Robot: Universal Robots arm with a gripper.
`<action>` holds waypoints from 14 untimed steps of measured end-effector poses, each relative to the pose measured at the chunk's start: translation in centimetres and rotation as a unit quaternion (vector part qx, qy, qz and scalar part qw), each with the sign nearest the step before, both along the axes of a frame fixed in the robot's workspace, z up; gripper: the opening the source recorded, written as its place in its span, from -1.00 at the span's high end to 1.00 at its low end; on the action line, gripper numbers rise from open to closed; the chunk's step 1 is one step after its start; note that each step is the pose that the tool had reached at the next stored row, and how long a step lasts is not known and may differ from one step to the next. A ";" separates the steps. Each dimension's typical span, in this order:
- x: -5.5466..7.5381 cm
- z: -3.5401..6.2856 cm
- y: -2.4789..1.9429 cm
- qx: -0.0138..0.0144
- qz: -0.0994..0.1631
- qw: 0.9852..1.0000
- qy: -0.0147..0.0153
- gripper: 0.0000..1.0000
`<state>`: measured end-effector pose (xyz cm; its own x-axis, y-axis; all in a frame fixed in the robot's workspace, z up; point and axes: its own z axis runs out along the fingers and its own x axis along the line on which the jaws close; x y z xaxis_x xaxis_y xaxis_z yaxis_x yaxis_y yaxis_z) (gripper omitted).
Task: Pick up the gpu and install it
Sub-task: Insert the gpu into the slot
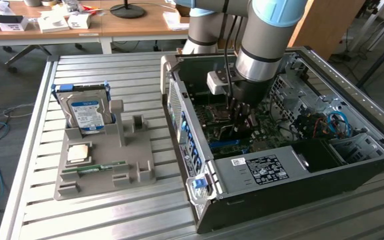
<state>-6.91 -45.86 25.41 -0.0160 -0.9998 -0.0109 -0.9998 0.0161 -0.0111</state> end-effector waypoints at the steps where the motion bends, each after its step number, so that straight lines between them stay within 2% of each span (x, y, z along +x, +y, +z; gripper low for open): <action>1: 0.0 -0.01 0.00 0.000 0.000 1.000 0.000 0.47; 14: 0.0 -0.19 0.00 0.000 0.000 1.000 0.000 0.47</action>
<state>-6.92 -45.87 25.22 -0.0161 -0.9998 -0.0108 -0.9998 0.0162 -0.0110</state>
